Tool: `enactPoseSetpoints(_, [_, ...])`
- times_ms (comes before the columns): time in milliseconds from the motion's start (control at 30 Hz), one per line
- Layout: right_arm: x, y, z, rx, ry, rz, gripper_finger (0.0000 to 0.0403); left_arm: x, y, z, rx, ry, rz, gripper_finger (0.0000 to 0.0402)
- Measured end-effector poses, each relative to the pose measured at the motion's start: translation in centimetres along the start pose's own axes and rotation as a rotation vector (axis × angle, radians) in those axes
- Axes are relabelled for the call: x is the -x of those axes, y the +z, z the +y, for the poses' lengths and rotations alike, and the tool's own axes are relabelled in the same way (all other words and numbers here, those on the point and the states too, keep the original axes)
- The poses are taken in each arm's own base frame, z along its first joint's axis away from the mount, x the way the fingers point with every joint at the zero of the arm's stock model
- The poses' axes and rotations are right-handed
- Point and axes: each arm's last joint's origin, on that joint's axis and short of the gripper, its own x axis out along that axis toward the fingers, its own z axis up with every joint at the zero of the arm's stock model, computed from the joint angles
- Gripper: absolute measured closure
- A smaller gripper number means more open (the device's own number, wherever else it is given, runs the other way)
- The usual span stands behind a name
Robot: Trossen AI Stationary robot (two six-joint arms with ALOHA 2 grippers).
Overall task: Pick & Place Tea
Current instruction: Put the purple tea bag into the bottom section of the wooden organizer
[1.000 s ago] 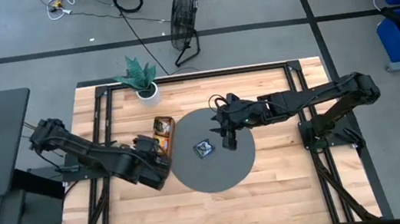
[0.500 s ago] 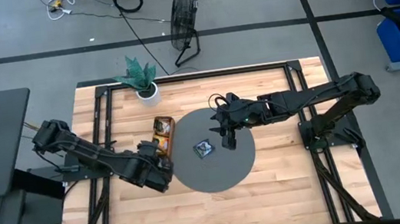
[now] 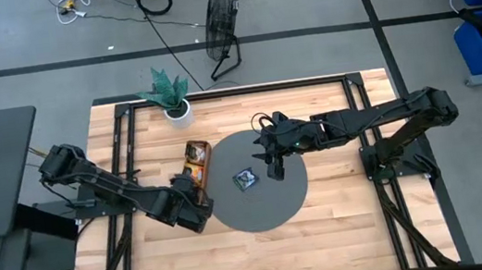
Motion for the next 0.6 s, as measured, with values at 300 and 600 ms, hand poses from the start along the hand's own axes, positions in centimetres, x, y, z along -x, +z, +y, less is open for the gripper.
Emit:
enactPoseSetpoints(300, [0.0,0.0,0.0,0.0,0.0,-0.001,0.0211,0.5,0.6,0.2,0.03,-0.014,-0.039,0.04])
enactPoseSetpoints(600, [0.0,0.1,0.0,-0.003,0.001,-0.01,0.0211,0.8,1.3,0.6,0.057,-0.009,-0.061,0.04])
